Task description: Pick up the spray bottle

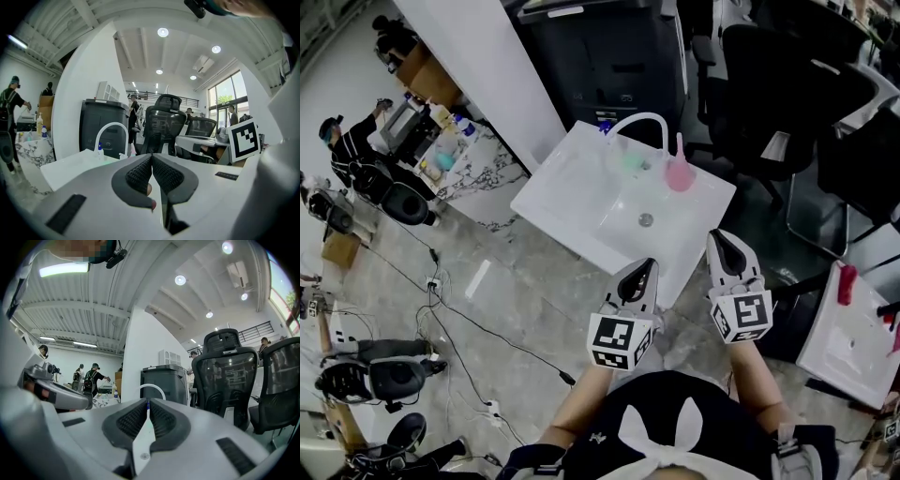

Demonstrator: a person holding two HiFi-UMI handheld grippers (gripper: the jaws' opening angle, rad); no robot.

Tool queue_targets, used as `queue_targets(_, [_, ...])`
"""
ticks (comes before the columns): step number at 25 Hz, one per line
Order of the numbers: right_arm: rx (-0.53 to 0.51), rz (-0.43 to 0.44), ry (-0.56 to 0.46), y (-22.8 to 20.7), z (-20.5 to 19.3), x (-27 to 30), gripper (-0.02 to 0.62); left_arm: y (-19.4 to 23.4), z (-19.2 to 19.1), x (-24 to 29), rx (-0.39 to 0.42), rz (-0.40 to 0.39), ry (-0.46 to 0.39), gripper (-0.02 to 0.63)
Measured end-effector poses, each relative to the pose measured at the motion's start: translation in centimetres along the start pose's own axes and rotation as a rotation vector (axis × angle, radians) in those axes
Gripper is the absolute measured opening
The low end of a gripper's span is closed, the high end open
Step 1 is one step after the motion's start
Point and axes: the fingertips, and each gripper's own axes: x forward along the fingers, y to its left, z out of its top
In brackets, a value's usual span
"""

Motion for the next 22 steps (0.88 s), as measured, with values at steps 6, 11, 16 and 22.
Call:
queue_targets(6, [0.0, -0.026, 0.011, -0.5, -0.4, 2.5, 0.029, 2.2, -0.1, 2.0, -0.006, -0.021, 0.006, 0.029])
queue_targets(11, [0.003, -0.056, 0.021, -1.3, -0.7, 3.8, 0.03, 3.3, 0.2, 4.4, 0.014, -0.044, 0.017, 0.031])
queue_targets(16, [-0.004, -0.076, 0.025, -2.2, -0.9, 4.9, 0.029, 4.1, 1.1, 6.7, 0.039, -0.058, 0.007, 0.031])
queue_targets(22, [0.008, -0.109, 0.046, -3.3, -1.3, 6.6, 0.03, 5.5, 2.6, 9.8, 0.05, -0.093, -0.012, 0.172])
